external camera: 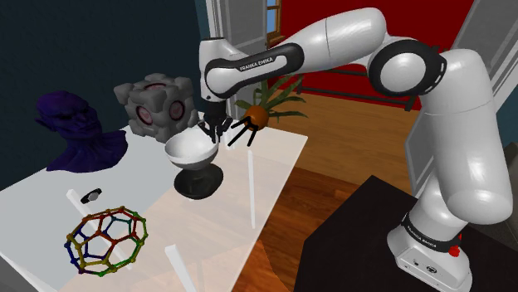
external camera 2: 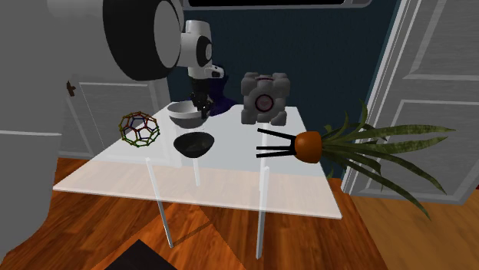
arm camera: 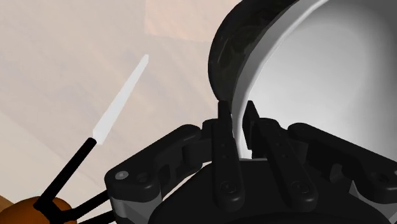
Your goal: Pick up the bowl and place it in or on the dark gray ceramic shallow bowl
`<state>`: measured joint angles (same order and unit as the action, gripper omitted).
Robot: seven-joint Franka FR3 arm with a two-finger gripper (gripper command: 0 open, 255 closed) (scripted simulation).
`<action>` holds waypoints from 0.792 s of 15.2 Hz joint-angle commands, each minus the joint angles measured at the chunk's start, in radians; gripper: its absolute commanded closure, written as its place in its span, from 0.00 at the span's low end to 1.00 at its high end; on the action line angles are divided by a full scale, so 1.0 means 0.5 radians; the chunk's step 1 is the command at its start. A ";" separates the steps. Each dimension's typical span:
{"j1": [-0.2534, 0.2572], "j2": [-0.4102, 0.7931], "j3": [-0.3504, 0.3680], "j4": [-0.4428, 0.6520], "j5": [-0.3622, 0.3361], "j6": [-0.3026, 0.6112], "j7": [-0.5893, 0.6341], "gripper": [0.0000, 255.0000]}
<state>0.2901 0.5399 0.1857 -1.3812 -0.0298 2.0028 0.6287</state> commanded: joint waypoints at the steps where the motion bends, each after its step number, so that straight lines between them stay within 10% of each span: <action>1: 0.013 0.036 -0.001 0.027 -0.008 0.011 0.015 1.00; 12: 0.014 0.124 -0.011 -0.133 -0.020 0.257 0.012 1.00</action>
<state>0.2962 0.5978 0.1805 -1.4425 -0.0393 2.1209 0.6339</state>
